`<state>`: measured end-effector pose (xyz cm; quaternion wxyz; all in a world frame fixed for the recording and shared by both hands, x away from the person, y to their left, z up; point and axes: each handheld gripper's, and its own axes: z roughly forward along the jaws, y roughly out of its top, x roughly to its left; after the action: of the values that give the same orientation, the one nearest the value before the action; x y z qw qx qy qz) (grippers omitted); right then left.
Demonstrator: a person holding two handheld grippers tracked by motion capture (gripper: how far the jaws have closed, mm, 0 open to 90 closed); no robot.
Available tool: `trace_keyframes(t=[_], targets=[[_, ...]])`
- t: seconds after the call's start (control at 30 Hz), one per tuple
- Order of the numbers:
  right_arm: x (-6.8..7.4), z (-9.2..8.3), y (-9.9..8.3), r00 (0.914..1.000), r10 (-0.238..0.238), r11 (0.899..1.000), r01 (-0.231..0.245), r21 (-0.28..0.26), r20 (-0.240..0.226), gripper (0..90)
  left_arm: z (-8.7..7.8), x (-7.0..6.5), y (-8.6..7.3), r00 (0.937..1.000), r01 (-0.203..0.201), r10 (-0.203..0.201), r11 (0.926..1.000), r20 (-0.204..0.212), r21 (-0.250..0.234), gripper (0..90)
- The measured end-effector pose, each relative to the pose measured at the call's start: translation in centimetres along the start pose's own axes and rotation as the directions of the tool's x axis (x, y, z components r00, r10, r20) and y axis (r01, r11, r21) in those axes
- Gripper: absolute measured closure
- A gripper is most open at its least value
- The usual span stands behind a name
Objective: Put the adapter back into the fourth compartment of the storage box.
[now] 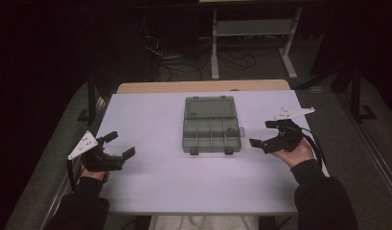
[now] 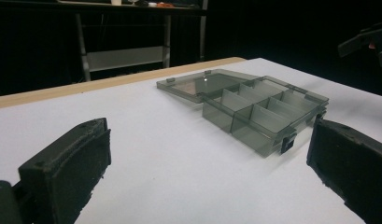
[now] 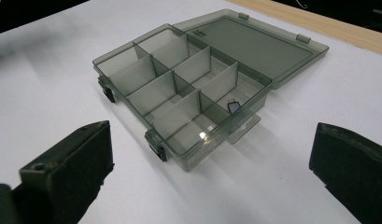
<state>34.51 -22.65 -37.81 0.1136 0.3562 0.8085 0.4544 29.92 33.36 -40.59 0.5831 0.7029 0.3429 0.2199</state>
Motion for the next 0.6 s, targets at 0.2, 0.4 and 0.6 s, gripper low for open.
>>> trace_keyframes(t=[0.2,0.4,0.6], targets=[[0.0,-0.4,-1.0,0.9998,0.017,1.0,-0.017,-0.009,0.01,0.0,0.0,0.0,0.0,1.0,0.0,0.0,1.0,0.0,-0.001,0.0],[0.0,-0.9,-2.1,0.9991,0.037,0.999,-0.036,-0.025,0.021,0.0,0.0,0.0,0.0,1.0,-0.002,0.002,1.0,0.0,0.001,0.0],[0.0,-1.3,-2.9,0.9985,0.045,0.998,-0.043,-0.042,0.033,0.0,0.0,0.0,0.0,1.0,-0.005,0.005,1.0,-0.001,0.003,0.0]])
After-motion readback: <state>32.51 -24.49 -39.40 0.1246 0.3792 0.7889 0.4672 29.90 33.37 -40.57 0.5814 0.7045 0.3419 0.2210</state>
